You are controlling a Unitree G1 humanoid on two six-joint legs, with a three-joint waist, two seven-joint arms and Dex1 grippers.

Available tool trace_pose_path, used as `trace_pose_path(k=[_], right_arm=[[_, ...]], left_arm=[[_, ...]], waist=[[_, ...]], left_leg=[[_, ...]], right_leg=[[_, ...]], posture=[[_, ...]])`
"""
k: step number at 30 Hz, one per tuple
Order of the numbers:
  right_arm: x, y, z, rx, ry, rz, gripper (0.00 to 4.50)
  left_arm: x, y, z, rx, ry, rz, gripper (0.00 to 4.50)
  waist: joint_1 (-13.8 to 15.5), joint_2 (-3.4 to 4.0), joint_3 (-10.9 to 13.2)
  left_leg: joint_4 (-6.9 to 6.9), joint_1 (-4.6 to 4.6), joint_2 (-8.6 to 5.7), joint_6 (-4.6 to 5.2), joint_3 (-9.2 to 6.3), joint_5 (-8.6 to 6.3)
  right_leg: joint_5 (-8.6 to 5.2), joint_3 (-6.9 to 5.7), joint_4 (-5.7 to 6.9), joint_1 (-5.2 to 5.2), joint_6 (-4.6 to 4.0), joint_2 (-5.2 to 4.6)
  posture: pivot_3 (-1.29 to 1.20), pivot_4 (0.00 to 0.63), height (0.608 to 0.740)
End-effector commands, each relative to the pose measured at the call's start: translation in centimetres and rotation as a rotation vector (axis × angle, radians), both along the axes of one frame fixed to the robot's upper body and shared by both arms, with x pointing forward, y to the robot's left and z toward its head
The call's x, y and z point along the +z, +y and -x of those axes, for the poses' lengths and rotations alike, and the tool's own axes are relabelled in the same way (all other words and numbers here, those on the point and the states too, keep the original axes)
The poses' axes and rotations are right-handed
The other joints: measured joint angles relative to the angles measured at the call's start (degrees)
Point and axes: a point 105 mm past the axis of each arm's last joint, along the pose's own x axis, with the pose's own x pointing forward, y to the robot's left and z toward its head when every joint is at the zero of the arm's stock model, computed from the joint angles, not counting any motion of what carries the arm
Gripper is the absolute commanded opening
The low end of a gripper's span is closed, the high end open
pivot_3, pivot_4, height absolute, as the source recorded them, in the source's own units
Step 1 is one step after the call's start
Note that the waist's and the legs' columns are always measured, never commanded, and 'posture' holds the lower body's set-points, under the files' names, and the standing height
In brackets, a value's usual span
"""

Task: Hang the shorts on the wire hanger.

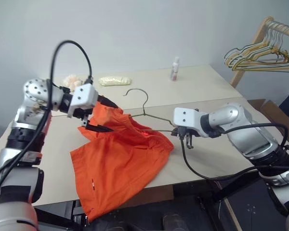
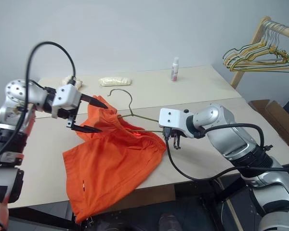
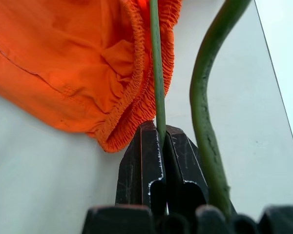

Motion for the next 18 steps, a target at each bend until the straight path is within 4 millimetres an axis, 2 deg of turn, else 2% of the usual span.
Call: trace_pose_path(k=[1,8,18], right_arm=[[2.3,0.3,0.0,0.015,-0.067,-0.021,0.0],[2.6,0.7,0.3,0.018,-0.053,-0.037,0.0],[3.0,0.8,0.3,0.006,-0.033,-0.056,0.0]], left_arm=[[0.2,0.1,-0.5,-0.017,-0.039,-0.073,4.45],[-2.5,0.0,-1.7,0.007,-0.053,-0.175,4.45],[-2.7,-0.4,-1.8,-0.003,-0.047,-0.155,1.32]], waist=[[-0.5,0.0,0.0],[-1.5,0.0,0.0],[-3.0,0.0,0.0]], left_leg=[[0.0,-0.01,0.0,0.0,0.0,0.0],[0.02,-0.03,0.0,0.01,-0.02,0.0],[0.04,-0.1,0.01,0.01,-0.04,0.0]], right_leg=[[0.0,0.0,0.01,-0.01,0.0,0.0],[0.0,0.0,0.02,-0.01,0.01,-0.01],[0.0,0.01,0.05,-0.08,0.02,-0.02]], posture=[[-0.2,0.0,0.74],[-0.21,0.0,0.74],[-0.22,0.0,0.74]])
